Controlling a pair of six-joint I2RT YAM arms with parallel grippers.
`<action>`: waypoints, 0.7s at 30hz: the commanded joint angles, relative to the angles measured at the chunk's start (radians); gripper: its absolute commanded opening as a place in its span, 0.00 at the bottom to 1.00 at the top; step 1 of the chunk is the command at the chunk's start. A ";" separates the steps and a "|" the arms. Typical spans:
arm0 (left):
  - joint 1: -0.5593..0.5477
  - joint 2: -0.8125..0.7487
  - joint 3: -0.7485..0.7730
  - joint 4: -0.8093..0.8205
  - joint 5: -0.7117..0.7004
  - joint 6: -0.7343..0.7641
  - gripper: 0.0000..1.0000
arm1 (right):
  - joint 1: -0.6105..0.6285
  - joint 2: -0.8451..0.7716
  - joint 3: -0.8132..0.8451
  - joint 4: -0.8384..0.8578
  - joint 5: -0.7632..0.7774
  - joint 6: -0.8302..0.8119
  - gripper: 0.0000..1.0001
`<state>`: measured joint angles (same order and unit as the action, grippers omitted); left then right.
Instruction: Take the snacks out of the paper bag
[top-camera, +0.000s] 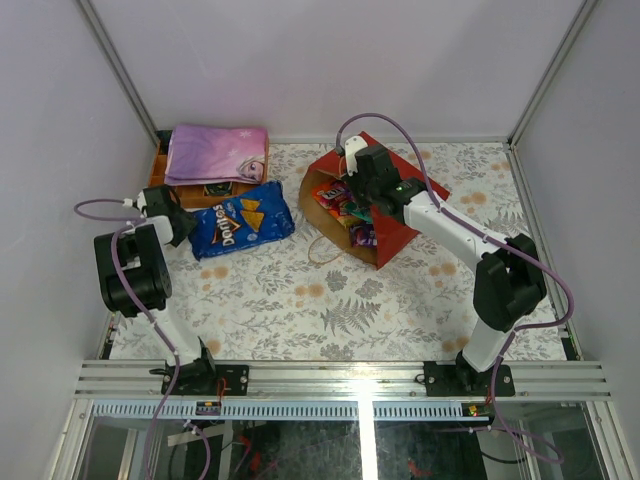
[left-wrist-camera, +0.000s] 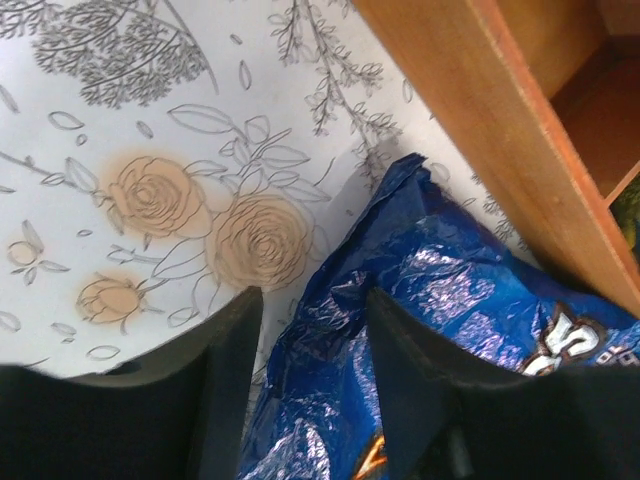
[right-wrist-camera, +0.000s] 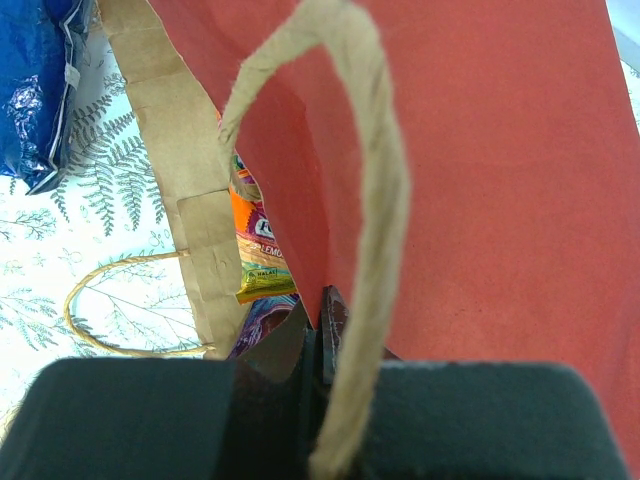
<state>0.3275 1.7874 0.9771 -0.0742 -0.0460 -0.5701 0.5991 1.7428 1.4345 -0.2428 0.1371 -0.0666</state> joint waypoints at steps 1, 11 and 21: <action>0.005 0.059 0.009 0.067 0.060 0.006 0.39 | 0.005 -0.067 0.016 0.047 -0.035 0.027 0.03; 0.042 0.095 0.113 -0.065 -0.091 -0.040 0.00 | 0.005 -0.062 0.018 0.045 -0.031 0.022 0.03; 0.122 0.006 0.202 -0.181 -0.281 -0.097 0.00 | 0.006 -0.040 0.029 0.039 -0.044 0.028 0.03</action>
<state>0.4240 1.8366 1.1007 -0.1932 -0.1925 -0.6571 0.5991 1.7428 1.4345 -0.2432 0.1368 -0.0666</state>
